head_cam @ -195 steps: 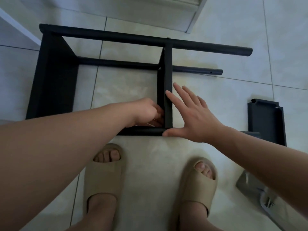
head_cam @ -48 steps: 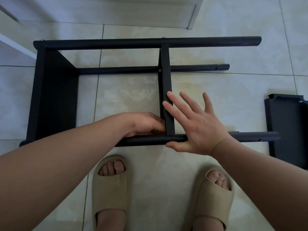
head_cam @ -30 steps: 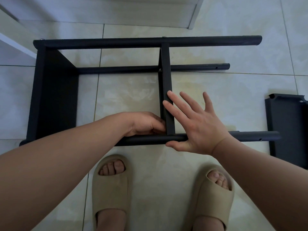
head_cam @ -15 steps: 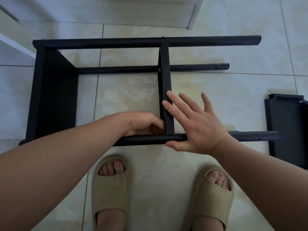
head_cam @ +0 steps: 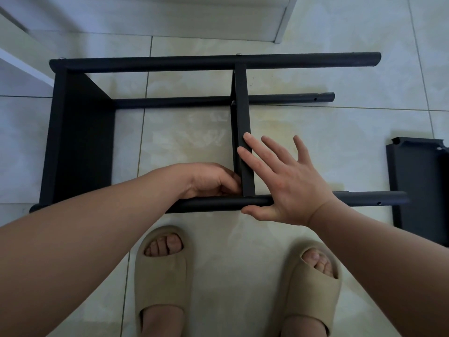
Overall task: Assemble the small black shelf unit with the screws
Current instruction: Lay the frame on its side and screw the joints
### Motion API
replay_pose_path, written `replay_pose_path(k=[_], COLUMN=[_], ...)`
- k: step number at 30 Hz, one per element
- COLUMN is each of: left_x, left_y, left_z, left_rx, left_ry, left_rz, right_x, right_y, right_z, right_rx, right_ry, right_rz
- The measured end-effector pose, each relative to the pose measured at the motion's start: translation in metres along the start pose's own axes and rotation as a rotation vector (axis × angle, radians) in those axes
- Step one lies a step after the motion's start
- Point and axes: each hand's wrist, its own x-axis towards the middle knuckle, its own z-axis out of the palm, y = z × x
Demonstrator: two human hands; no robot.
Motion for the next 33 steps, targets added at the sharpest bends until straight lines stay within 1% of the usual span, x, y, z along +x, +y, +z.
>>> replay_pose_path(k=[6, 12, 18, 22, 27, 33], left_x=[-0.003, -0.004, -0.003, -0.003, -0.002, 0.003], left_y=[0.002, 0.004, 0.004, 0.001, -0.003, -0.003], left_z=[0.0, 0.003, 0.002, -0.001, -0.002, -0.002], left_rx=[-0.007, 0.136, 0.15, 0.12, 0.061, 0.059], left_ry=[-0.034, 0.066, 0.058, 0.057, 0.045, 0.049], left_rz=[0.015, 0.009, 0.001, 0.01, 0.004, 0.023], right_x=[0.001, 0.002, 0.012, 0.012, 0.008, 0.008], right_y=[0.0, 0.002, 0.004, 0.001, -0.002, -0.001], right_z=[-0.001, -0.003, -0.01, -0.01, -0.002, -0.002], right_rx=[-0.013, -0.052, -0.093, -0.097, -0.071, -0.061], right_ry=[0.022, 0.04, -0.034, -0.046, 0.006, 0.029], right_rz=[-0.016, -0.077, -0.176, -0.166, -0.183, -0.168])
